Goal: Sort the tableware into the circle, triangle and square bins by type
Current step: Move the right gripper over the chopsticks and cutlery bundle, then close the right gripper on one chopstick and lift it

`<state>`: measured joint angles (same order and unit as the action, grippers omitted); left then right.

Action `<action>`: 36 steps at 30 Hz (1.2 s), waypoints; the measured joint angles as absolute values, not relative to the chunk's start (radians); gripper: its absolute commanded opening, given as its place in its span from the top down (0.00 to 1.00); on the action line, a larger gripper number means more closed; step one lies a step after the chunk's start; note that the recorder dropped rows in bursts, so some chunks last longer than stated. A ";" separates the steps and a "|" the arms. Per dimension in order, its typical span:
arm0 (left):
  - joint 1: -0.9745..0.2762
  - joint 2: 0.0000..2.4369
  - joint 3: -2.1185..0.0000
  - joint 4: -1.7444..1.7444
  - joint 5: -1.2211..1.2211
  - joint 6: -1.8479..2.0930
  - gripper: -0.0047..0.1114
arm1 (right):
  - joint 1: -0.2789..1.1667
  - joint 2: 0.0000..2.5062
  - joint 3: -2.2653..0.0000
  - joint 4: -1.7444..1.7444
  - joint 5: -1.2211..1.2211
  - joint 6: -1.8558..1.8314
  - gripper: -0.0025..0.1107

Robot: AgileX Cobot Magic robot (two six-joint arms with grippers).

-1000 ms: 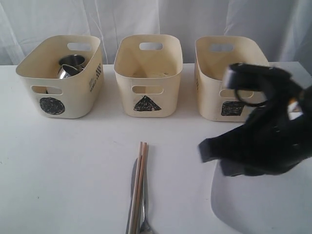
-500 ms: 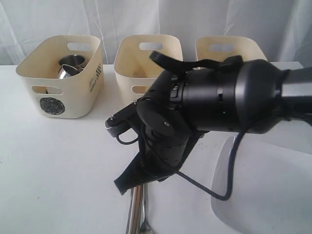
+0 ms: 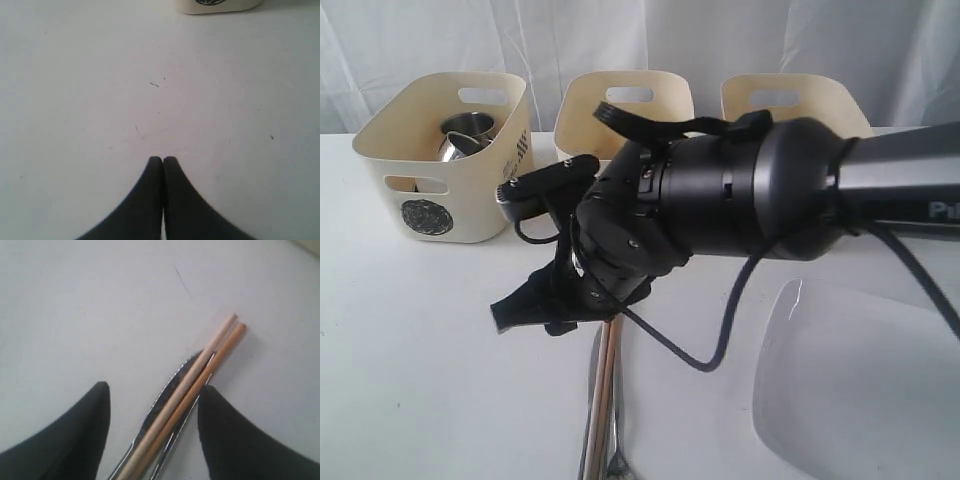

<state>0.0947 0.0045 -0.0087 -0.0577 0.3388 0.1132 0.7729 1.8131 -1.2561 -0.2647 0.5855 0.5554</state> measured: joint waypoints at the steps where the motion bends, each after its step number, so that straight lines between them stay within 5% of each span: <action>1: 0.095 0.005 -0.009 -0.058 0.339 0.113 0.96 | 0.767 1.827 -1.256 -0.264 0.583 0.602 0.55; 28: 0.095 0.005 -0.009 -0.058 0.339 0.113 0.96 | 0.703 1.988 -1.257 -0.257 0.560 0.714 0.56; 36: 0.095 0.005 -0.009 -0.058 0.339 0.113 0.96 | 0.703 2.011 -1.257 -0.250 0.554 0.714 0.75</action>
